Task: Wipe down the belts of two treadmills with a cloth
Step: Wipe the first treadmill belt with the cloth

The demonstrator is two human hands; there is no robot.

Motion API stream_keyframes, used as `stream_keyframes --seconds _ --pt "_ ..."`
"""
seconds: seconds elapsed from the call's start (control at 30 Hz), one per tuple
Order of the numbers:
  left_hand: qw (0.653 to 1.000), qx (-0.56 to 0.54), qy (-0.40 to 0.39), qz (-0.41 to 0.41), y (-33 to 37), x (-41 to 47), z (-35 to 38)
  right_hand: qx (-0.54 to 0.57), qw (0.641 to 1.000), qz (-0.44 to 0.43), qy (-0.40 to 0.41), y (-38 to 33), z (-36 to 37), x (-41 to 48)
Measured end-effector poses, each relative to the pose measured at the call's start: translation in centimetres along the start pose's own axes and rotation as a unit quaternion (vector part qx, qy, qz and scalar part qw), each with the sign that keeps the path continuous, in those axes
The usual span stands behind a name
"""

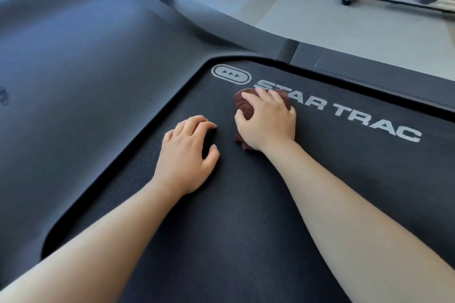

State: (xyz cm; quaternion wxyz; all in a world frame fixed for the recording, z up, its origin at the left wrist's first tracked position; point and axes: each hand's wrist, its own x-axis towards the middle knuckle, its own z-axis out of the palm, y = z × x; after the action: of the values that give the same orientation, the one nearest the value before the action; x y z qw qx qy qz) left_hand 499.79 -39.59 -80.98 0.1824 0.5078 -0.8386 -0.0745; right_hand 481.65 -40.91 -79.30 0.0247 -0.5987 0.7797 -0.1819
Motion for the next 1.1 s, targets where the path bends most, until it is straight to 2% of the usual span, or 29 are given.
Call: stream_keyframes --seconds 0.17,0.3,0.47,0.57,0.63,0.73,0.87,1.1 --pt "1.0 0.0 0.0 -0.002 -0.1 0.2 0.1 0.005 1.0 0.01 -0.004 -1.0 0.7 2.1" --pt "1.0 -0.005 -0.002 -0.002 -0.1 0.0 -0.2 0.02 1.0 -0.003 -0.018 -0.7 -0.1 -1.0" --pt "1.0 0.009 -0.024 0.007 -0.2 1.2 -0.5 0.038 0.999 0.006 0.025 -0.2 0.0 -5.2" --pt "0.999 0.016 -0.033 -0.019 -0.4 3.2 -0.2 0.035 0.999 0.022 0.016 0.0 0.1 -2.5" --pt "0.999 0.01 -0.011 -0.033 -0.4 3.7 0.4 0.029 0.999 0.022 0.021 0.4 0.3 0.1" --pt "0.999 0.015 0.025 -0.024 -0.5 3.9 1.4 0.031 0.999 0.02 0.023 1.2 0.6 4.7" --pt "0.999 0.015 0.03 -0.022 -0.5 4.1 1.6 0.035 0.999 -0.005 0.007 1.1 0.9 9.5" --pt "0.999 0.007 0.024 -0.029 -0.7 4.2 1.3 0.004 0.999 -0.012 -0.032 0.1 1.0 9.9"
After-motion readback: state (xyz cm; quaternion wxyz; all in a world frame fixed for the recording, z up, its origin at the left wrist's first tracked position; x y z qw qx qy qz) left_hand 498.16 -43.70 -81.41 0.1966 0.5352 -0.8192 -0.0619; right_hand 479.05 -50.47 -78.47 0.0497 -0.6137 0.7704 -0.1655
